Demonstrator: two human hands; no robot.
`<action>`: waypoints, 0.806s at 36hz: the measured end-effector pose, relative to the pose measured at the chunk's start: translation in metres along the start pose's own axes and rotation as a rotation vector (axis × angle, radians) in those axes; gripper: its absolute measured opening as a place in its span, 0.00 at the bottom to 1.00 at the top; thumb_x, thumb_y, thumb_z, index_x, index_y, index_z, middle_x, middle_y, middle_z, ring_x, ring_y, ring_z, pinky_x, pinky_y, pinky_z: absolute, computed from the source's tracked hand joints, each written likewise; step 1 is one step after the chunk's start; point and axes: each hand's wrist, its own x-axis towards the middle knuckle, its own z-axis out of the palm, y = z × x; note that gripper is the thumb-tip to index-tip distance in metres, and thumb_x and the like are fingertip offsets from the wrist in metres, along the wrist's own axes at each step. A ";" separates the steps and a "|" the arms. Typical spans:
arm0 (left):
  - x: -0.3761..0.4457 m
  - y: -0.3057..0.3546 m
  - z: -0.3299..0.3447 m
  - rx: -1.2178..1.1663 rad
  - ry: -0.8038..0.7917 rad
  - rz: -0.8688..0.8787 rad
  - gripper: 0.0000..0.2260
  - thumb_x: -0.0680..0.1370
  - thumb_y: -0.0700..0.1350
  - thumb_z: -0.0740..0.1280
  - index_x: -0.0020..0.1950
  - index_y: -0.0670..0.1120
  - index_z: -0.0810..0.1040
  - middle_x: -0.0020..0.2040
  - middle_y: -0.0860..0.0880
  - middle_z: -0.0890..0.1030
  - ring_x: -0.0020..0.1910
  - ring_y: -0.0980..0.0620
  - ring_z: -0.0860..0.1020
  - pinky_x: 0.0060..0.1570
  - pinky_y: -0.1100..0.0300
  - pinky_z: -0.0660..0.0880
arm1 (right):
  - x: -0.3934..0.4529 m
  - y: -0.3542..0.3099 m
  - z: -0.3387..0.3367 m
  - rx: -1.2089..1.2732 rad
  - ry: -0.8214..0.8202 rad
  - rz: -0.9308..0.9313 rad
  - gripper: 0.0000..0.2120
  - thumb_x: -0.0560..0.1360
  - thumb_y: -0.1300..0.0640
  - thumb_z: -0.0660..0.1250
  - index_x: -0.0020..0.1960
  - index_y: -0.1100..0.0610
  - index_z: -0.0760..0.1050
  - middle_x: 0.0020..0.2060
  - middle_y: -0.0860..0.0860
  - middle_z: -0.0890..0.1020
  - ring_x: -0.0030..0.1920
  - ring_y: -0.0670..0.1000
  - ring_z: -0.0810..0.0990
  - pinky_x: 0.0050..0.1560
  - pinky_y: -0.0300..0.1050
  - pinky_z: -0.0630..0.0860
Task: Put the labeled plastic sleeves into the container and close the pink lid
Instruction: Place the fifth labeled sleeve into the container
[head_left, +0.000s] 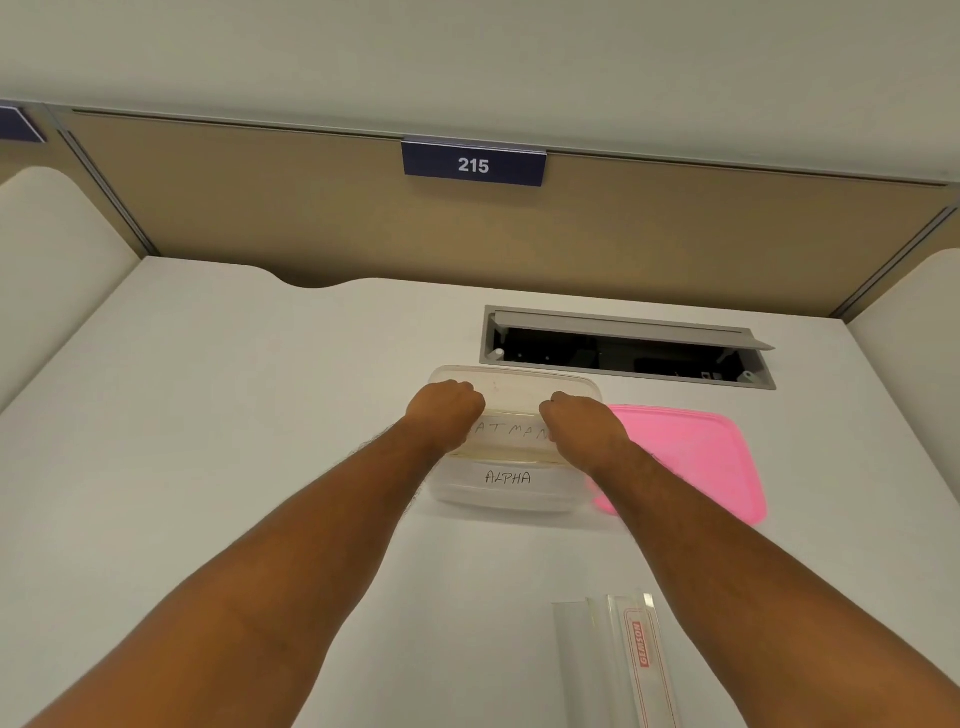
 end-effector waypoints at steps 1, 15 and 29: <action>0.000 0.000 0.000 0.000 0.004 -0.001 0.07 0.75 0.38 0.70 0.52 0.41 0.78 0.51 0.45 0.78 0.50 0.44 0.78 0.40 0.55 0.70 | 0.000 0.000 0.000 0.002 0.004 0.000 0.09 0.76 0.67 0.65 0.55 0.60 0.76 0.50 0.56 0.78 0.48 0.58 0.81 0.39 0.47 0.69; -0.009 0.011 -0.010 -0.087 0.187 0.025 0.06 0.77 0.43 0.70 0.50 0.42 0.76 0.50 0.45 0.78 0.49 0.45 0.77 0.39 0.54 0.69 | -0.013 0.000 -0.009 0.020 0.118 -0.011 0.06 0.77 0.63 0.65 0.53 0.59 0.76 0.48 0.54 0.79 0.47 0.57 0.80 0.38 0.47 0.68; -0.053 0.035 -0.025 -0.206 0.382 0.041 0.05 0.79 0.41 0.65 0.54 0.42 0.78 0.49 0.47 0.78 0.48 0.46 0.75 0.42 0.52 0.75 | -0.056 -0.011 -0.028 0.041 0.287 -0.019 0.07 0.80 0.56 0.65 0.53 0.57 0.78 0.48 0.53 0.80 0.47 0.56 0.78 0.43 0.51 0.74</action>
